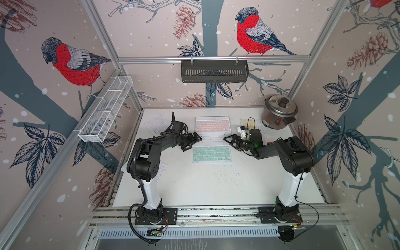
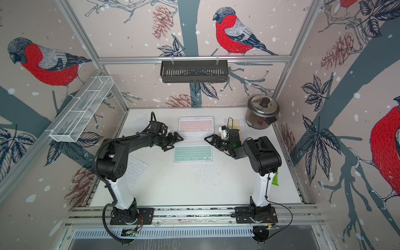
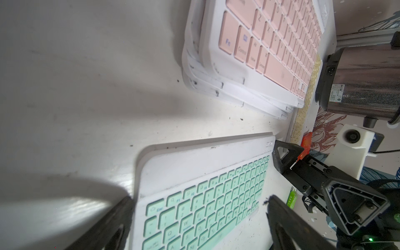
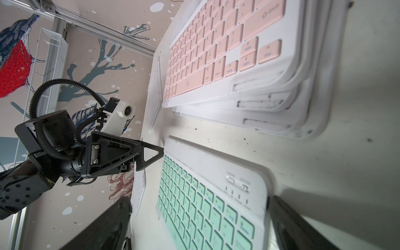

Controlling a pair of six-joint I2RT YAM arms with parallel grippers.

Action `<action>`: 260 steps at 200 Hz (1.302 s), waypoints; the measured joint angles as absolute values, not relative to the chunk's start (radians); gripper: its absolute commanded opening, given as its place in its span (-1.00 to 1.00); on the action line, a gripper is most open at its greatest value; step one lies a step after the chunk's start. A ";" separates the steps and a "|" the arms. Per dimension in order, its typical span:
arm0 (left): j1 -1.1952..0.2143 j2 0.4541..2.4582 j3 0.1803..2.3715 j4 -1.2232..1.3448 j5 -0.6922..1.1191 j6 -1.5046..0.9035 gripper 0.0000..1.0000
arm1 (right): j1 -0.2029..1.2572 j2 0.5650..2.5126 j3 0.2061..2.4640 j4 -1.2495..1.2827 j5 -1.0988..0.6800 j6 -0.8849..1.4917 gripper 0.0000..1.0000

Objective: Stack the numeric keypads
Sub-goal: Pick up the numeric keypad from the center of the board.

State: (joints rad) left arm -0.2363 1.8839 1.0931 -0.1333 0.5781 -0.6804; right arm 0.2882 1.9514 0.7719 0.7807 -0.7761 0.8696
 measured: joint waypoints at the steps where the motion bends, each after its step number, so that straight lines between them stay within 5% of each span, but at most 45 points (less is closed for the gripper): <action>1: -0.236 1.884 1.093 -0.133 0.578 -0.680 0.93 | 0.288 1.951 0.770 0.785 -0.776 0.872 0.99; 123: -0.232 1.890 1.052 -0.018 0.600 -0.727 0.93 | 0.288 1.936 0.689 1.055 -0.773 1.063 0.99; 260: -0.265 1.843 0.935 0.192 0.628 -0.936 0.93 | 0.331 1.805 0.745 1.040 -0.631 1.062 0.99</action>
State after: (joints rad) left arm -0.2646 1.8435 0.9348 0.1917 0.6281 -0.9356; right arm 0.3313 1.8050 0.7452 1.0397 -0.6308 1.0618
